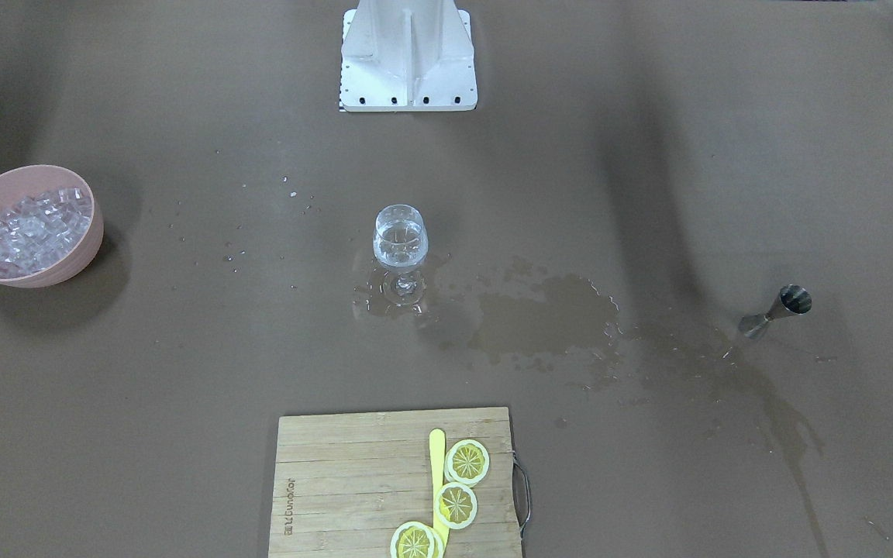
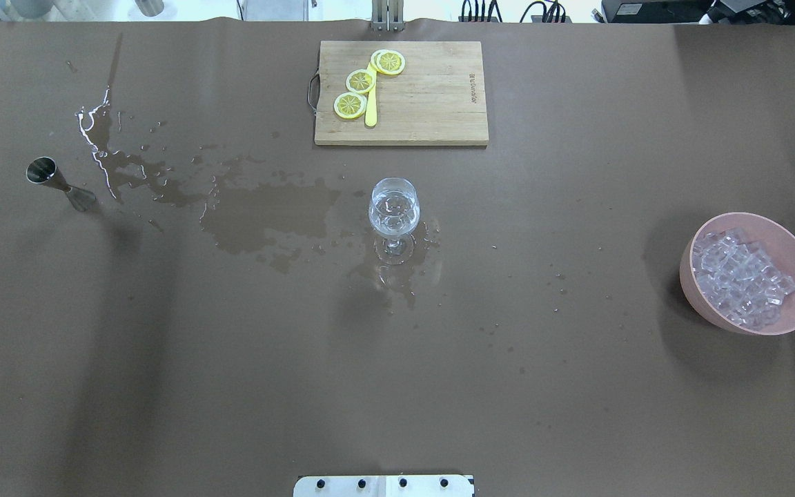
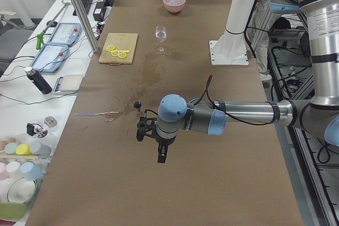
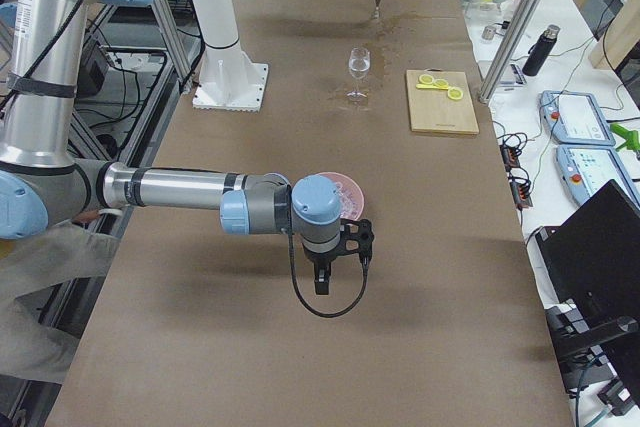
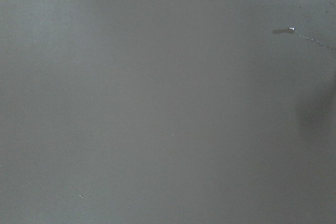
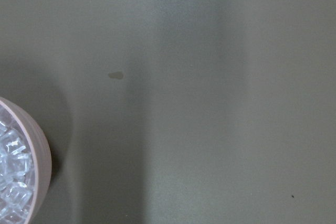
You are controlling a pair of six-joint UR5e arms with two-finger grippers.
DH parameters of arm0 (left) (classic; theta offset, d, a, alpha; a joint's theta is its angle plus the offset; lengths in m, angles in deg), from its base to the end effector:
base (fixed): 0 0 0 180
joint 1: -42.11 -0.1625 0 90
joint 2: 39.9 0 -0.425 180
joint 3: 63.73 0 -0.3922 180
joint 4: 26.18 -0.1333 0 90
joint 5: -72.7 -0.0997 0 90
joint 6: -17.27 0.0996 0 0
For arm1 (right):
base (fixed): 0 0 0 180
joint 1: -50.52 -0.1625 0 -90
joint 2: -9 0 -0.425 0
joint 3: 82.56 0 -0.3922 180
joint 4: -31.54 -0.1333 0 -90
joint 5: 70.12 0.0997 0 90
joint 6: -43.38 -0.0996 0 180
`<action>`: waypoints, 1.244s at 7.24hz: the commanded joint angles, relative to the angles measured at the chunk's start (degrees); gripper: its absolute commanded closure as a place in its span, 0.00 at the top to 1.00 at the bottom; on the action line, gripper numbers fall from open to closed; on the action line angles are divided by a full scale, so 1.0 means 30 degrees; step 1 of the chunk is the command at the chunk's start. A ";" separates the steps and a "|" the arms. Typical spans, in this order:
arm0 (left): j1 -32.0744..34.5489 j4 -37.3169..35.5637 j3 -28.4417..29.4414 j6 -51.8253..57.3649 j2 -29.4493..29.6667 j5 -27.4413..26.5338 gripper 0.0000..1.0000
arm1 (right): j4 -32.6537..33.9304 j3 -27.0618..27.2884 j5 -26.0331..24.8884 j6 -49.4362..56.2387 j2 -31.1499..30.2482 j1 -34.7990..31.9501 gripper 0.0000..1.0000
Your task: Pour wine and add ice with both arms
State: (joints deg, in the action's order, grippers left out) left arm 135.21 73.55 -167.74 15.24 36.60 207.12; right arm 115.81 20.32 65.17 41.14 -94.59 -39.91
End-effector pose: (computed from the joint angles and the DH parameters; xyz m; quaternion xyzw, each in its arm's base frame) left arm -0.0853 -0.3997 0.6245 0.0861 0.3757 -0.0076 0.9227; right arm 0.0655 -0.3973 0.6415 0.0343 -0.3852 0.0046 0.9222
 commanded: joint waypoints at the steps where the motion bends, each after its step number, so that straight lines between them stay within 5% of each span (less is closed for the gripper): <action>1: -0.0010 0.0214 0.0129 0.0004 0.0046 0.0164 0.98 | -0.0314 0.0013 -0.0009 -0.0044 0.0047 0.0000 1.00; 3: -0.0039 0.1966 -0.0074 -0.1420 -0.0128 0.1859 0.98 | -0.1419 0.0218 0.0428 0.0045 -0.0535 0.0029 1.00; 6: -0.0650 0.4482 0.0071 -0.2603 -0.0071 0.2010 0.98 | -0.2366 0.0218 0.1717 0.0045 -0.0599 0.0087 1.00; 9: -0.2207 0.9800 0.2431 -0.3185 0.1830 0.1690 0.98 | -0.3973 -0.0074 0.1720 0.0218 -0.0568 0.0292 1.00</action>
State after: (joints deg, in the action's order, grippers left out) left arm 129.66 95.50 -164.33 6.78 40.31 212.52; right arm 105.80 20.57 70.34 41.50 -96.33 -39.29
